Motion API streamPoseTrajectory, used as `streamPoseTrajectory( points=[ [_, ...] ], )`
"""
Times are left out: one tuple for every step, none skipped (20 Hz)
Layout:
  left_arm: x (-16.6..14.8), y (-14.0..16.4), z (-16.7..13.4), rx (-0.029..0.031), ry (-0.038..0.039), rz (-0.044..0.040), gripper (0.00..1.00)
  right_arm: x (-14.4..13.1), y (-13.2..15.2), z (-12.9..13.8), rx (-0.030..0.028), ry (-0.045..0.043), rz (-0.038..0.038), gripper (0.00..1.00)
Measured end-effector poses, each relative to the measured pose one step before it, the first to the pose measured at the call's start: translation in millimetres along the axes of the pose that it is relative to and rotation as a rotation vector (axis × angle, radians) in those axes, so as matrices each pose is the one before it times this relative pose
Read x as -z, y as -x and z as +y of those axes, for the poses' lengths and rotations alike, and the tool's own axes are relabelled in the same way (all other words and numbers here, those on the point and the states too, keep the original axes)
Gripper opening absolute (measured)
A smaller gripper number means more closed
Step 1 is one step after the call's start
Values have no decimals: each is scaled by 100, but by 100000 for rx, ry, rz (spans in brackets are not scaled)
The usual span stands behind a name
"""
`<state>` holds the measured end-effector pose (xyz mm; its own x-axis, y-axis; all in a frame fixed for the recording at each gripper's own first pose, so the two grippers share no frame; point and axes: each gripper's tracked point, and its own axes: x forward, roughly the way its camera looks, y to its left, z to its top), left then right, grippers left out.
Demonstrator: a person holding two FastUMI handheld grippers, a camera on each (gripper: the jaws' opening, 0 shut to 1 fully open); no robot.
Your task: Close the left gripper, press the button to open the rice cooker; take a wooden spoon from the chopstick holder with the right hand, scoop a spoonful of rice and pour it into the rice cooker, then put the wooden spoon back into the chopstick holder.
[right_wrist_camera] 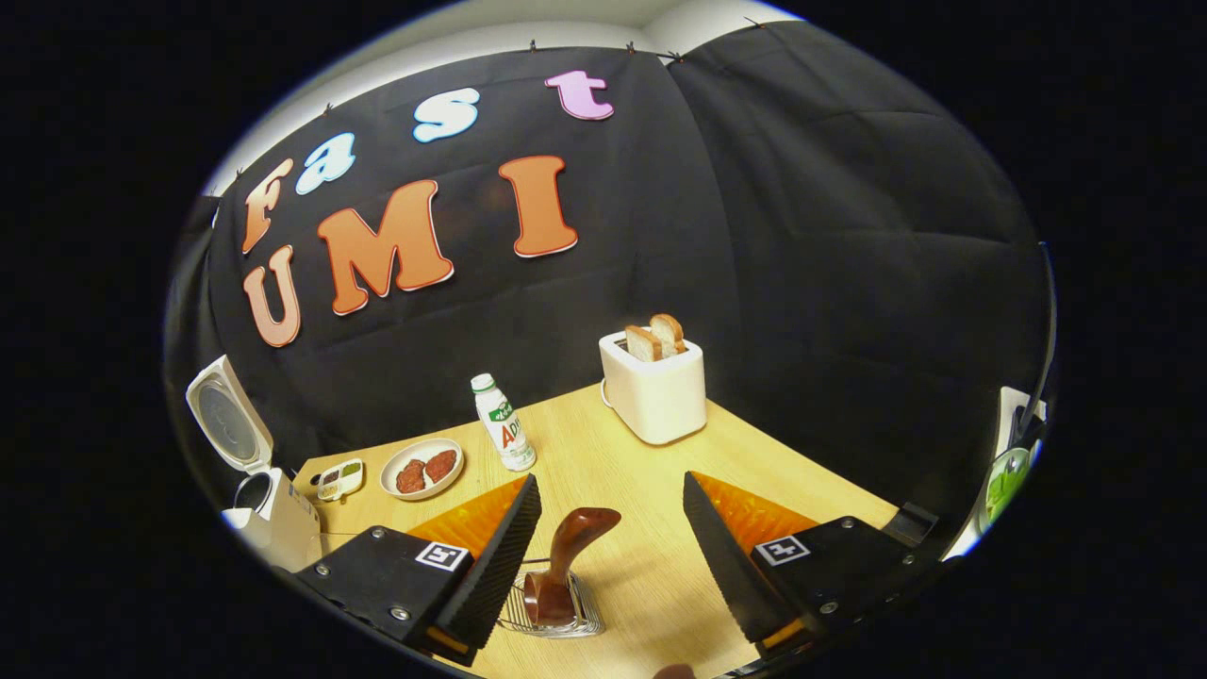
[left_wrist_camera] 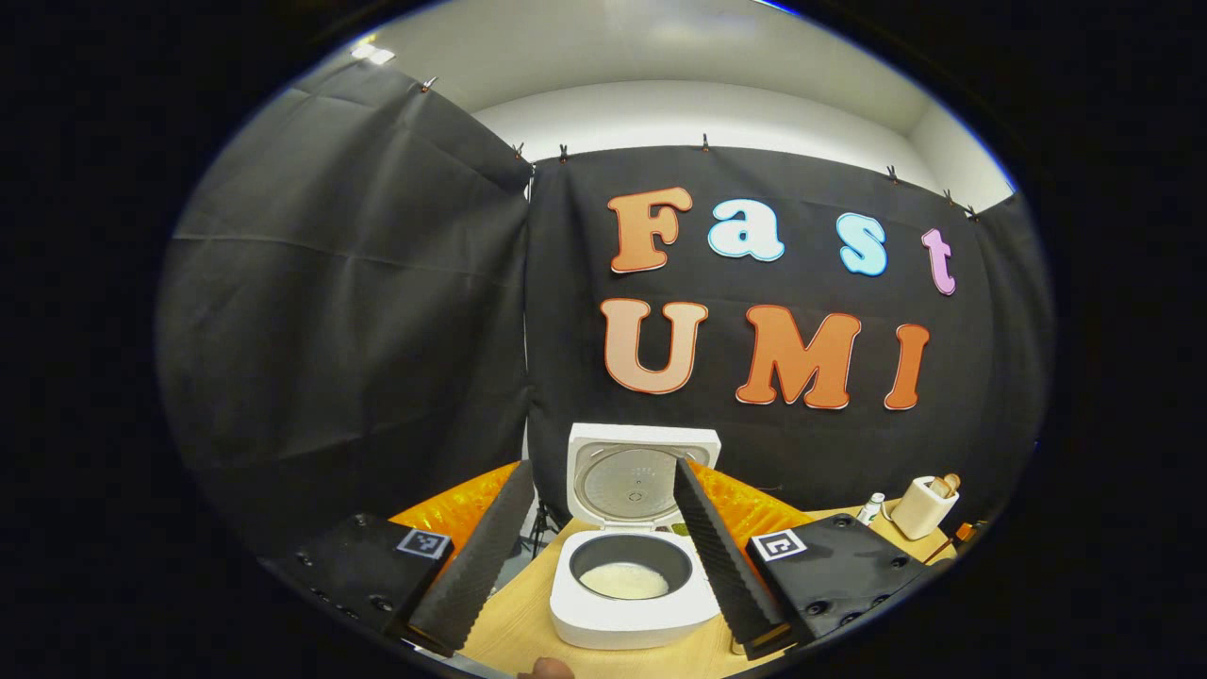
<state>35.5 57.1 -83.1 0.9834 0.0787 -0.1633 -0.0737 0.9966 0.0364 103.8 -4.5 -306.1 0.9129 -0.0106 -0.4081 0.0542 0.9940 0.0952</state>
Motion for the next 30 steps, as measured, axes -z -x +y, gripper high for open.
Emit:
streamPoseTrajectory(
  points=[
    [124,67,158,-733,-751,486,100,641,-346,53,-343,-1240,1740,95],
    [102,51,68,-432,-180,472,100,537,-427,202,-850,-1490,1817,95],
    [247,-7,106,-400,271,448,100,401,-155,266,-1384,-1348,882,95],
    [58,42,99,-443,510,322,100,304,-198,130,-1019,-1101,660,95],
    [148,-109,62,-430,448,388,100,553,-269,115,-846,-1171,1083,95],
    [308,-74,128,-539,366,494,100,415,-336,68,-374,-1515,1333,95],
    [224,-87,98,-458,200,516,100,560,-264,134,-1145,-1947,1692,95],
    [234,-154,74,-478,116,577,100,423,-383,109,-1129,-2536,1975,90],
    [236,-169,130,-670,-84,1051,100,466,-575,1,-384,-2161,1775,87],
    [241,-127,280,-496,-113,945,100,358,-442,24,-499,-1672,1152,78],
    [197,-65,64,-316,-153,644,100,37,-274,177,-1315,-2453,588,74],
    [89,-108,200,-344,-99,281,100,-36,-337,266,-1187,-3046,674,66],
    [21,-32,162,-358,39,125,100,238,-151,394,-1359,-2921,822,62],
    [67,-4,259,-327,333,126,100,89,-99,392,-1155,-2539,1042,52],
    [254,-79,97,-227,496,409,100,-41,-182,308,-920,-3320,315,45],
    [102,2,56,-230,465,415,100,19,21,529,-1461,-2641,570,34],
    [181,90,29,-194,296,435,100,304,26,345,-170,-1097,316,30],
    [103,34,125,-165,189,146,100,-63,-137,289,309,187,-328,25],
    [38,53,154,-56,36,-187,100,271,109,371,-4,1476,534,22],
    [-90,56,189,-393,-196,-303,100,74,0,220,241,1799,254,20],
    [-9,55,290,-598,-342,-278,100,-284,329,214,64,1415,-846,20],
    [-168,119,270,-491,-173,-276,100,-542,287,253,126,573,-1502,20],
    [-176,172,239,-271,264,-373,100,-705,490,452,-699,-65,-1113,20],
    [-167,56,141,-56,631,-353,100,-723,404,483,-459,304,-1722,20],
    [24,86,60,-5,670,-190,100,-611,434,503,-722,1103,-1695,20],
    [4,76,180,-159,554,-94,100,-814,523,704,-928,1884,-1548,20],
    [80,157,174,-9,433,-123,100,-773,401,628,-712,2633,-1703,20],
    [-14,78,98,16,513,-288,100,-831,493,708,-705,2606,-1883,20],
    [25,70,71,42,364,-83,100,-1013,446,947,-1271,1938,-1897,20],
    [106,50,106,-56,-42,369,100,-726,411,1106,-1777,1556,-1126,20]
  ],
)
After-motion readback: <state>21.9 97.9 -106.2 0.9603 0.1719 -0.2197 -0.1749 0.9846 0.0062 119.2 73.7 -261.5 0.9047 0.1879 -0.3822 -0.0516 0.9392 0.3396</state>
